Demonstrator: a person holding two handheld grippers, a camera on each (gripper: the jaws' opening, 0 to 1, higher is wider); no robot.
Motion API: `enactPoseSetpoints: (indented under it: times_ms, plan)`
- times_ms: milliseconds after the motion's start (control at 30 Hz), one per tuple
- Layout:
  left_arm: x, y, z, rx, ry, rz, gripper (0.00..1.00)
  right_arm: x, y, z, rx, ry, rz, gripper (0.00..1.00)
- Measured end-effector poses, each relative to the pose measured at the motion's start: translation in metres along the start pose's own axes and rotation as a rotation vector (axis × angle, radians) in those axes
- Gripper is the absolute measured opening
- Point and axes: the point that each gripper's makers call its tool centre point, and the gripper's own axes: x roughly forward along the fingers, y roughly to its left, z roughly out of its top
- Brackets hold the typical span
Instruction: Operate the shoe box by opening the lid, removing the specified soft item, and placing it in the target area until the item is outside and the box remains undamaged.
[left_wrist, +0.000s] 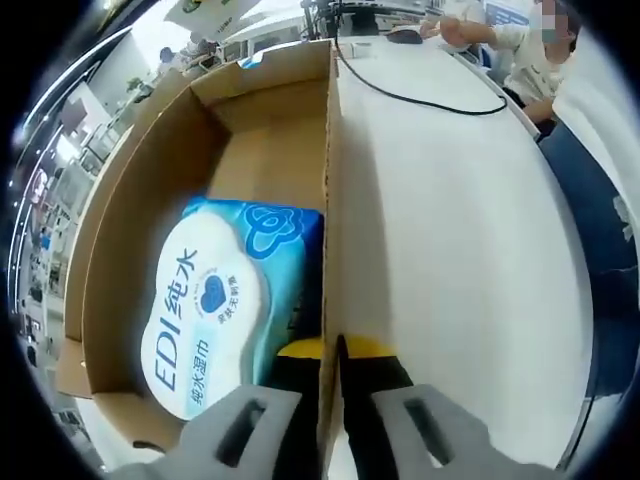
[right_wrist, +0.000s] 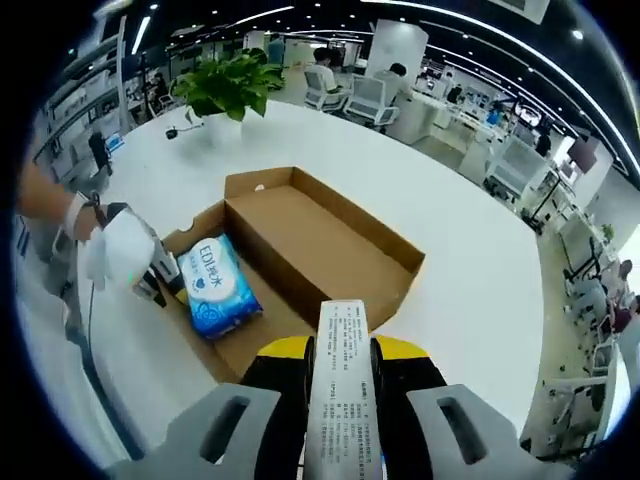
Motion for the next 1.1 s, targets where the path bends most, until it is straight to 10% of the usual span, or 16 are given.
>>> enactPoseSetpoints:
  times_ms: [1100]
  plan:
    - [0.001,0.000,0.000,0.007,-0.007,-0.011,0.02,-0.069,-0.112,-0.100,0.386,-0.030,-0.248,0.21]
